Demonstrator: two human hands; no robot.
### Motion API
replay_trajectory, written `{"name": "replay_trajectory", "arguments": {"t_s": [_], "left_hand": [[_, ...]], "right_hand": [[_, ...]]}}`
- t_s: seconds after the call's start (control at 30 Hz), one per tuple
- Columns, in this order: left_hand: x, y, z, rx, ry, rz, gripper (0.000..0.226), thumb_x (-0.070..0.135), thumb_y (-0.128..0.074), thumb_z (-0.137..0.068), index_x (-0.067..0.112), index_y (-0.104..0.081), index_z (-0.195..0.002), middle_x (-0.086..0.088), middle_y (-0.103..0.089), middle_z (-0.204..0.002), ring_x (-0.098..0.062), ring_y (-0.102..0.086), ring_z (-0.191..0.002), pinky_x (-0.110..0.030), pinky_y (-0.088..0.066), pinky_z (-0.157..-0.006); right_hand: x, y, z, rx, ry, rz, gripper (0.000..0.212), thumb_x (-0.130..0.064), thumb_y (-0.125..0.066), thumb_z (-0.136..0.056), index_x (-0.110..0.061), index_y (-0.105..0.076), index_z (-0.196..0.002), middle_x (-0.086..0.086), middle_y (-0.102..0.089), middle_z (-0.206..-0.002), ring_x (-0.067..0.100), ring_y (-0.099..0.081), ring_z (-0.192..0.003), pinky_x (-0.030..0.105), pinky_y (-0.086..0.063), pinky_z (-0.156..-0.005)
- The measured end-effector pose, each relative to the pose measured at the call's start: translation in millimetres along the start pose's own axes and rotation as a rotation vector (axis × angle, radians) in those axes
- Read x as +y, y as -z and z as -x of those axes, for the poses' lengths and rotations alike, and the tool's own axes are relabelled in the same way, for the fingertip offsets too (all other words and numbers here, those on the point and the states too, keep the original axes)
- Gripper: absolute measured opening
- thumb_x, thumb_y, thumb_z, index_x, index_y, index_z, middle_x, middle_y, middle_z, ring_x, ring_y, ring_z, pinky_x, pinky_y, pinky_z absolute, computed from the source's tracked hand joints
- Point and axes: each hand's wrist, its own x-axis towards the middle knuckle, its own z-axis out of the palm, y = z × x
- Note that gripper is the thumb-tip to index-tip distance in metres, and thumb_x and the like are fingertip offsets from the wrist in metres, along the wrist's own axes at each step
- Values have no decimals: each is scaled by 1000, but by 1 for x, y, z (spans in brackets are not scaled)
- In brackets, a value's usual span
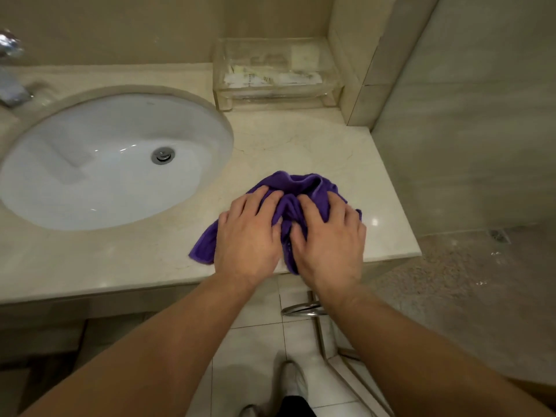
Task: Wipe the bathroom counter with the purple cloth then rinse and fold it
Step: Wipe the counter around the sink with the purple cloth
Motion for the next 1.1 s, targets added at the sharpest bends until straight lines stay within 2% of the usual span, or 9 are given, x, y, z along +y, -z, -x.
{"name": "replay_trajectory", "arguments": {"t_s": [0.2, 0.33, 0.47, 0.53, 0.63, 0.7, 0.83, 1.0, 1.1], "left_hand": [[31, 5, -25, 116, 341, 504, 39, 15, -44, -101, 27, -56, -135, 6, -61, -131, -13, -56, -117, -26, -43, -101], [54, 31, -62, 108, 546, 1147, 26, 18, -54, -100, 33, -61, -120, 12, -69, -108, -5, -67, -100, -19, -51, -83], [49, 51, -98, 86, 385, 1162, 24, 32, -64, -96, 24, -70, -118, 7, -74, -112, -8, -69, -106, -27, -55, -94], [39, 53, -106, 69, 353, 1026, 22, 31, -66, -96, 25, -73, -116, 9, -74, -109, -6, -68, -104, -30, -55, -97], [24, 44, -103, -90, 309, 849, 29, 39, -66, -90, 29, -74, -116, 14, -75, -109, -4, -68, -104, -35, -54, -100], [18, 38, -100, -145, 300, 810, 33, 44, -63, -86, 33, -76, -115, 15, -76, -108, -6, -70, -104, -35, -55, -98], [0, 38, -99, -168, 327, 933, 30, 30, -54, -89, 24, -81, -101, 6, -79, -101, -11, -71, -102, -33, -54, -94], [-50, 28, -57, -15, 133, 233, 42, 38, -38, -94, 19, -73, -107, 6, -69, -111, -20, -59, -110, -39, -46, -96], [-66, 25, -34, -33, 31, 101, 43, 33, -39, -94, 18, -72, -116, -1, -68, -125, -24, -57, -118, -41, -42, -98]], "right_hand": [[-19, 13, -21, -57, -96, -203, 45, -42, -53, -96, -32, -50, -139, 10, -54, -129, 29, -52, -106, 44, -48, -91], [-26, 34, -60, -152, -381, -930, 33, -38, -52, -96, -40, -56, -128, -7, -64, -114, 12, -62, -101, 40, -53, -95], [-10, 50, -99, -390, -581, -1440, 27, -41, -49, -97, -28, -68, -112, 0, -74, -106, 20, -69, -102, 48, -54, -98], [5, 52, -109, -471, -409, -1084, 30, -46, -42, -100, -32, -68, -105, -4, -73, -103, 17, -67, -100, 43, -53, -95], [22, 48, -116, -202, -219, -572, 44, -47, -48, -92, -39, -55, -134, -5, -56, -136, 14, -52, -124, 39, -47, -105], [18, 51, -120, -95, -194, -651, 58, -53, -42, -91, -39, -41, -147, -5, -40, -152, 14, -38, -138, 42, -38, -114], [-5, 32, -118, -365, 61, -480, 68, -76, -35, -89, -45, -35, -149, -7, -39, -157, 16, -38, -142, 43, -38, -114], [-9, 13, -108, -326, 133, -294, 72, -76, -45, -84, -43, -41, -147, -5, -42, -155, 20, -45, -135, 41, -40, -111], [-9, 12, -99, -309, 160, -260, 67, -70, -51, -87, -44, -43, -147, -6, -41, -156, 20, -45, -135, 38, -42, -108]]}}
